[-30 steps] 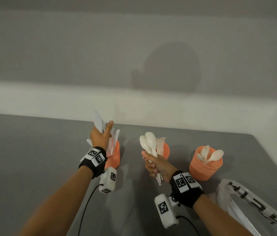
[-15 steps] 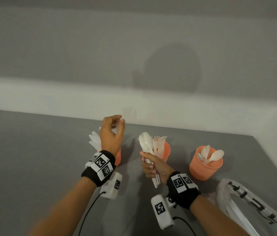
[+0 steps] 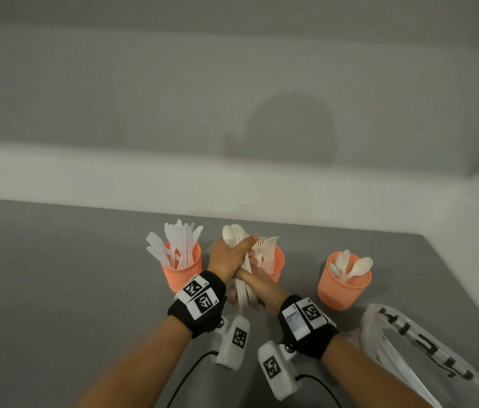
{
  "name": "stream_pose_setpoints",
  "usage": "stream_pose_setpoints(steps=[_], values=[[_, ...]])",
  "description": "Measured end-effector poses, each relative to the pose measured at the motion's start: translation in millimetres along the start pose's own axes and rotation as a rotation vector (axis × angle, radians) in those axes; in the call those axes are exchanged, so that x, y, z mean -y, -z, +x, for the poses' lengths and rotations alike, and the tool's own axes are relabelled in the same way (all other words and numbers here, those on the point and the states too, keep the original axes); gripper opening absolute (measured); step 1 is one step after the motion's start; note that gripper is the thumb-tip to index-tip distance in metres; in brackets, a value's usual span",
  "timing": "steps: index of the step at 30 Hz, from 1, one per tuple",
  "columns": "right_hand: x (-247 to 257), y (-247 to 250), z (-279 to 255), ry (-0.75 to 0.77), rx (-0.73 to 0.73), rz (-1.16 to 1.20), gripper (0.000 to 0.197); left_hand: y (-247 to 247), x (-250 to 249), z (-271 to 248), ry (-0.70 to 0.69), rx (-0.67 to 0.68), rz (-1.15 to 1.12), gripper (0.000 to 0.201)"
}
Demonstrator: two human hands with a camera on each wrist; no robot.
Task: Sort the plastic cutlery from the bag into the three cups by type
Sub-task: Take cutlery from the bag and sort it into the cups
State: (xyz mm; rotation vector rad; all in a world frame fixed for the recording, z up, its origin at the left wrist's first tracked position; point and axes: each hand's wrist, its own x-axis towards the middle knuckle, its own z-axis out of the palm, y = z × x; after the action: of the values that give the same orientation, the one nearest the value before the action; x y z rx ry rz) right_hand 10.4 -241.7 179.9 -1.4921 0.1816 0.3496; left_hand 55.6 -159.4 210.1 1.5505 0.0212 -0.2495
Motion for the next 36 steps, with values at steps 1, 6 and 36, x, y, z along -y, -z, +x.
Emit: stream_pose_setpoints(steps=[1,6,36], values=[[-2.1,-1.0,1.6,0.01,-0.028,-0.002,0.009,-2.4,-1.2,0.6,-0.011,-0.02,0.004,0.025],[-7.2,4.9,2.9,-0.002,-0.142,0.188,0.028,-3.2,5.5,1.9,-0.035,-0.003,0.104,0.035],[-5.9,38.8,-5.1,-0.043,0.02,0.556,0.045,17.8,-4.9,9.2,-0.133,-0.176,-0.063,0.013]])
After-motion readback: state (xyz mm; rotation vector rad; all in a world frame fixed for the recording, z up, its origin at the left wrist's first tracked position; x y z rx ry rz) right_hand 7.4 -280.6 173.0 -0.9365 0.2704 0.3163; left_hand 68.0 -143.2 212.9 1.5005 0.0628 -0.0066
